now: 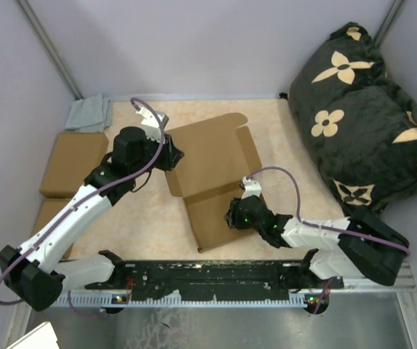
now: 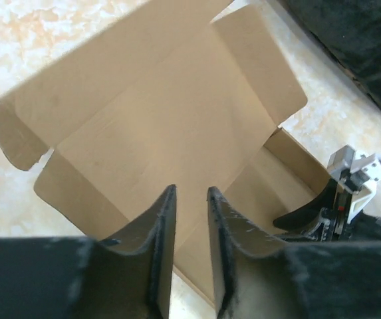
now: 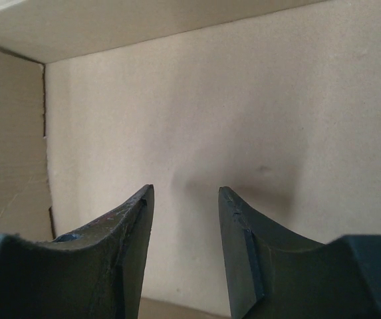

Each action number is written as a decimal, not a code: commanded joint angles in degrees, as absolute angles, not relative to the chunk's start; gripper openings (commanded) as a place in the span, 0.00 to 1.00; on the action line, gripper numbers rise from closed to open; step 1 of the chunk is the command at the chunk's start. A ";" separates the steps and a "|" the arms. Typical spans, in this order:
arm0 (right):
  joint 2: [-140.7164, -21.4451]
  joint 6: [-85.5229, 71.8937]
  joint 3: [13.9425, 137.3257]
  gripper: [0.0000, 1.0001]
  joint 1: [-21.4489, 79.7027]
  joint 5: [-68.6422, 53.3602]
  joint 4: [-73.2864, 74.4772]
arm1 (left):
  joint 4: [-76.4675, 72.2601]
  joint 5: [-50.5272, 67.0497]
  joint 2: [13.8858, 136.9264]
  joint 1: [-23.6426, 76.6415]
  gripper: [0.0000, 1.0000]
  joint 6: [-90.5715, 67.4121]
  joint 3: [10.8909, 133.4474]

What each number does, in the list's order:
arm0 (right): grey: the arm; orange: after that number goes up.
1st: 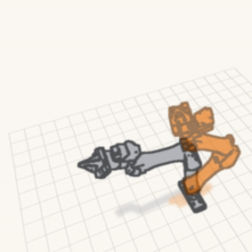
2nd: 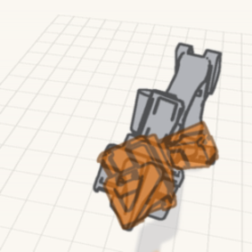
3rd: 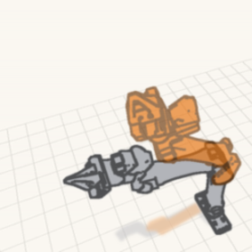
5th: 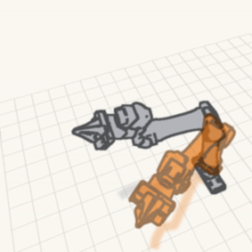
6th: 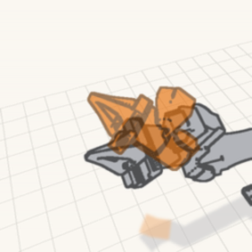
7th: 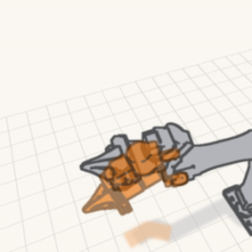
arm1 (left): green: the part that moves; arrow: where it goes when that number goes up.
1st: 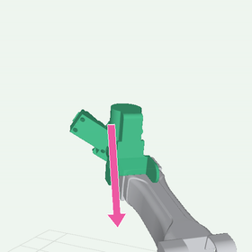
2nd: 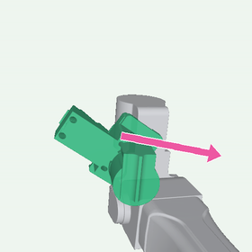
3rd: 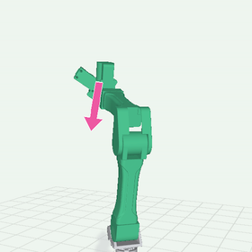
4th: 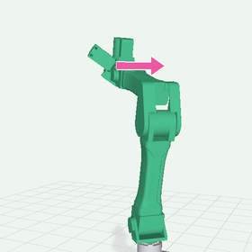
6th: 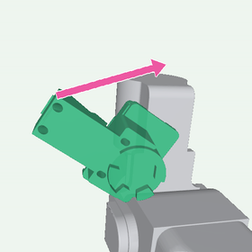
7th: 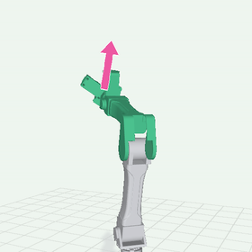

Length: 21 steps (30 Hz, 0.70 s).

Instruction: Fold the paper box

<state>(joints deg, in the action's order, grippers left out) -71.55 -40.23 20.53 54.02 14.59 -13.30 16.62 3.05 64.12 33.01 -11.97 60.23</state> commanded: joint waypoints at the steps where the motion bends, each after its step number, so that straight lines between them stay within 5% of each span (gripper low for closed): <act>1: -76.14 -42.41 23.68 0.44 54.58 18.46 -23.79 | 14.09 2.53 66.49 33.15 0.26 -8.46 64.42; 8: -70.62 -33.09 32.07 0.55 53.41 22.82 -12.33 | 16.17 -8.00 65.64 33.05 0.57 -12.23 61.81; 21: -78.03 -17.76 60.70 0.68 25.69 -1.07 15.13 | 20.05 -1.17 79.89 18.03 0.59 -27.91 57.36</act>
<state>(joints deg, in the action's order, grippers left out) -74.26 -23.35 54.96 27.88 6.02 5.15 19.31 -6.44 76.64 23.75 -23.40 56.64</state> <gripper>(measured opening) 0.678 0.590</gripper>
